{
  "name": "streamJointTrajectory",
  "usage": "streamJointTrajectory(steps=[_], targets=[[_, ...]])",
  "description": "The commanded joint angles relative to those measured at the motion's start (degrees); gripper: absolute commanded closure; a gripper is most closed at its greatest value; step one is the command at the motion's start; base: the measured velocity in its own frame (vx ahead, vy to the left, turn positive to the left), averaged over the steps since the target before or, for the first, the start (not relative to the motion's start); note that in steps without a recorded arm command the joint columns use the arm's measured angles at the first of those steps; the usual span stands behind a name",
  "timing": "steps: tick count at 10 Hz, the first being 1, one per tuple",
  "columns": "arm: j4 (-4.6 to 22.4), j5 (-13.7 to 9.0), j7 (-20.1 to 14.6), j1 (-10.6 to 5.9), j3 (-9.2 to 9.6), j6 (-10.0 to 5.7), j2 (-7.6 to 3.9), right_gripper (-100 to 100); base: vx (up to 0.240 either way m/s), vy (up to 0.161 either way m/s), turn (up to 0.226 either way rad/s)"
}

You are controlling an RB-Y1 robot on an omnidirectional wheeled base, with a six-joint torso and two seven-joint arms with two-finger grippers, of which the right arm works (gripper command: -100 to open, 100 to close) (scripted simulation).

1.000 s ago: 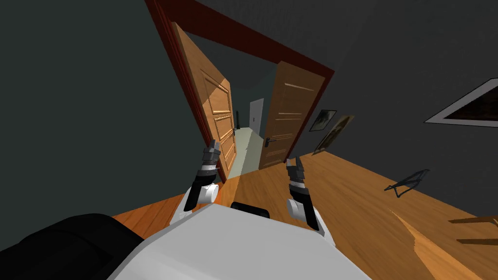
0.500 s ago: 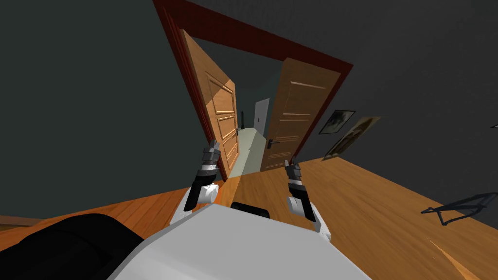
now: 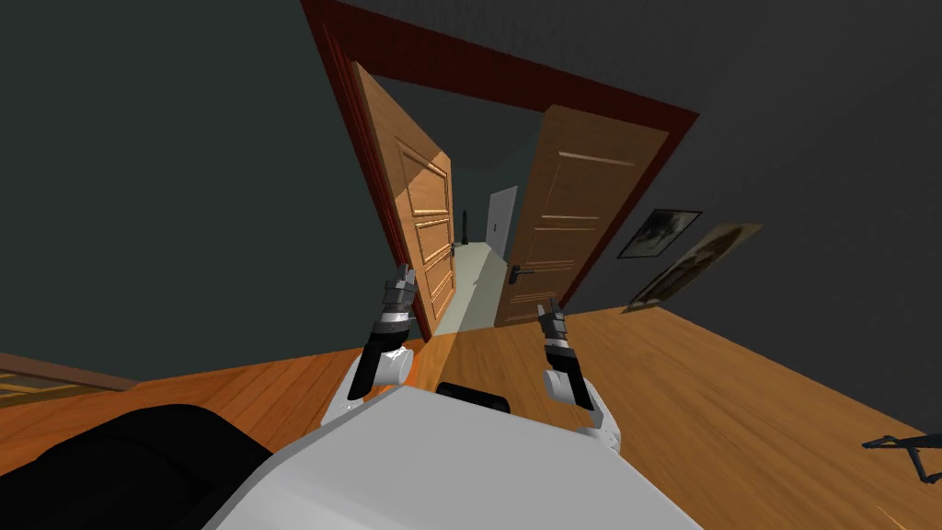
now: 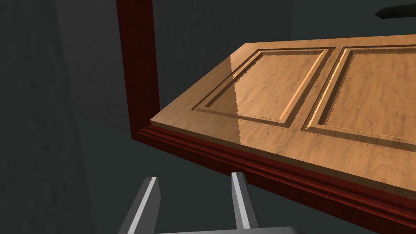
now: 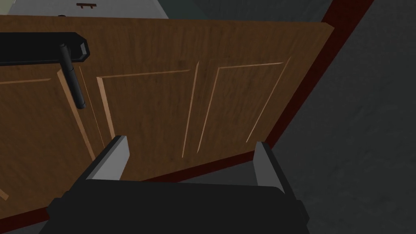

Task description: Push the door open

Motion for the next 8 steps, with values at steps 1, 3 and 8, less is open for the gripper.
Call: streamJointTrajectory(steps=[1, 3, 8], targets=[[2.8, -0.4, -0.3, -1.31, -0.13, 0.23, -0.77, -100, 0.024, -0.075, 0.120], [6.7, -1.1, -0.9, -3.72, -0.40, 0.48, -2.12, -100, 0.033, -0.120, 0.238], [13.9, -2.1, -1.8, -7.33, -0.80, 0.85, -4.11, -100, 0.025, -0.074, 0.117]])
